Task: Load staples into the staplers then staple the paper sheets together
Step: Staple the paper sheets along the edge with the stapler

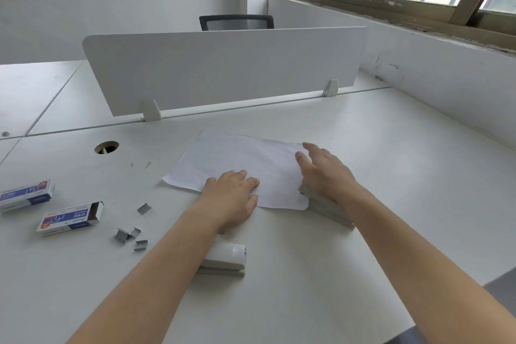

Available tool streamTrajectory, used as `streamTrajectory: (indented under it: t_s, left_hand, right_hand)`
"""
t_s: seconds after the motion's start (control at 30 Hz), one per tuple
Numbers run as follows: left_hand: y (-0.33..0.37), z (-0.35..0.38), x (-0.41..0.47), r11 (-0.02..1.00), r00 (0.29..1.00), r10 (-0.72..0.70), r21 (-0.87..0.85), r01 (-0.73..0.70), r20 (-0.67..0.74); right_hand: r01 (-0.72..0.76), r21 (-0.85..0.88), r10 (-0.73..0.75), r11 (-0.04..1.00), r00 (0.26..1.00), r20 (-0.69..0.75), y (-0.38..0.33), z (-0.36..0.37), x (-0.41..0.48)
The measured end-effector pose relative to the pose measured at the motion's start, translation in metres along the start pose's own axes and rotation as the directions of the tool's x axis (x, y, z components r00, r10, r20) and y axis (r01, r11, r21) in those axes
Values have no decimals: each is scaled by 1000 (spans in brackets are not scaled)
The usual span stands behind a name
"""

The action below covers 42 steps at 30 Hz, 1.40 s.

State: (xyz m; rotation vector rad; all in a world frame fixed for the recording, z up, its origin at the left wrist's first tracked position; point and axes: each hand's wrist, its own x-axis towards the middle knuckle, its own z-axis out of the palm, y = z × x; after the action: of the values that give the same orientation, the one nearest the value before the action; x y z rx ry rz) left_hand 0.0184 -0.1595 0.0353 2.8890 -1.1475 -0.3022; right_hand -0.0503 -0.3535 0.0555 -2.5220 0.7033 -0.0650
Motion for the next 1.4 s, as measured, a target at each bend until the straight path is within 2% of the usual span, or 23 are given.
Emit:
streamTrajectory:
  t_s: [0.07, 0.1, 0.2, 0.3, 0.4, 0.5, 0.6, 0.7, 0.83, 0.93, 1.07, 1.17, 1.3, 1.4]
  left_hand:
    - [-1, 1, 0, 1000, 1000, -5, 1, 5, 0]
    - [-1, 1, 0, 1000, 1000, -8, 0, 8, 1]
    - [-1, 2, 1, 1000, 1000, -14, -2, 14, 3]
    - [-1, 2, 2, 1000, 1000, -21, -1, 21, -4]
    - [-2, 2, 1, 1000, 1000, -27, -9, 27, 5]
    - [-3, -1, 0, 999, 998, -43, -4, 44, 43]
    - [-5, -4, 0, 999, 996, -54, 10, 53, 66]
    - [-5, -11, -6, 998, 999, -45, 40, 45, 13]
    - [-12, -27, -23, 997, 985, -67, -35, 62, -158]
    - [-20, -34, -38, 989, 963, -120, -115, 94, -243]
    - [-27, -24, -57, 952, 944, -209, -273, 138, -254]
    - [-21, -10, -68, 942, 939, -190, -323, 93, -286]
    - [-13, 0, -75, 942, 915, -201, -325, 83, -350]
    - [-14, 2, -76, 912, 908, -245, -400, 96, -339]
  right_hand:
    - [27, 235, 3, 972, 992, -125, 6, -9, -8]
    - [64, 283, -13, 957, 984, -178, 10, -12, -13]
    - [204, 206, -148, 957, 955, -259, 26, -11, -29]
    - [251, 99, -224, 963, 949, -223, 45, 1, -43]
    - [238, 16, -228, 971, 945, -235, 57, 15, -51]
    - [217, 20, -200, 976, 929, -312, 67, 20, -51]
    - [174, -14, -169, 985, 929, -330, 73, 20, -48]
    - [131, -93, -156, 987, 926, -344, 78, 17, -47]
    - [52, -206, -138, 977, 893, -429, 86, 16, -45]
    - [-15, -168, -66, 986, 882, -466, 90, 14, -44]
    - [27, -52, -49, 998, 874, -484, 94, 13, -46]
    - [29, 36, -8, 999, 863, -505, 94, 13, -49]
    - [-9, -18, -2, 1000, 846, -533, 94, 17, -49]
    - [17, -152, -115, 988, 739, -664, 91, 23, -50]
